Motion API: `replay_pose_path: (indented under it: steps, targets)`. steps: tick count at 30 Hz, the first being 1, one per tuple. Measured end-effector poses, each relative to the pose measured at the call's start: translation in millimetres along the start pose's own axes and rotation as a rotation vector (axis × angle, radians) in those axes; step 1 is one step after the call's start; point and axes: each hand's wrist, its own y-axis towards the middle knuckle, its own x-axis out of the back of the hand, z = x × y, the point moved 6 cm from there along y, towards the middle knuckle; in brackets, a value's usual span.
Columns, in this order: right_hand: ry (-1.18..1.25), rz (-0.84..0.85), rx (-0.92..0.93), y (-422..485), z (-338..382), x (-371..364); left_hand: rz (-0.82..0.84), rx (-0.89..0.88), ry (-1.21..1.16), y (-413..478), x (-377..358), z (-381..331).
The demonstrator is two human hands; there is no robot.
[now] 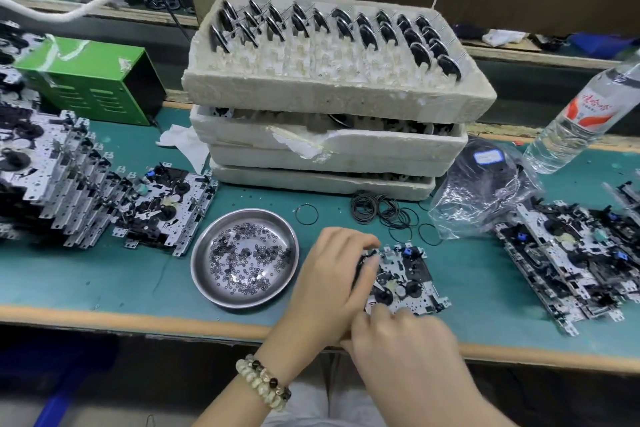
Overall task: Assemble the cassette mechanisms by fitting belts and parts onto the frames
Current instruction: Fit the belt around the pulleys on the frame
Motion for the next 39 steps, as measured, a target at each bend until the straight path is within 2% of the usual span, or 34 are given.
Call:
replay_pose_path:
  steps: [3,5,8,11,17,20,29,33,36,39]
  targets:
    - [0.067,-0.056,-0.04,20,-24,32,0.233,0.007,0.068,1,-19,0]
    - [0.128,-0.115,-0.027,45,-42,41,0.307,-0.019,0.046,-1,-22,-1]
    - [0.224,-0.058,-0.069,94,-71,11,0.254,-0.164,0.061,-4,-16,-11]
    - [0.227,0.066,-0.056,125,-80,-36,0.289,-0.234,0.091,-6,-18,-16]
    - [0.041,0.01,0.096,148,-68,-56,0.288,-0.217,0.036,-5,-18,-15]
    - [-0.028,0.041,0.16,151,-63,-63,0.292,-0.222,0.029,-5,-19,-16]
    - [-0.083,0.076,0.196,150,-64,-72,0.296,-0.207,0.005,-5,-17,-15]
    - [-0.082,-0.132,0.245,140,-60,-56,0.282,-0.221,-0.01,-6,-18,-14]
    - [-0.052,-0.227,0.25,135,-62,-54,0.27,-0.217,-0.024,-6,-18,-13]
    - [0.123,-0.273,0.197,132,-71,-50,0.259,-0.205,-0.033,-6,-18,-11]
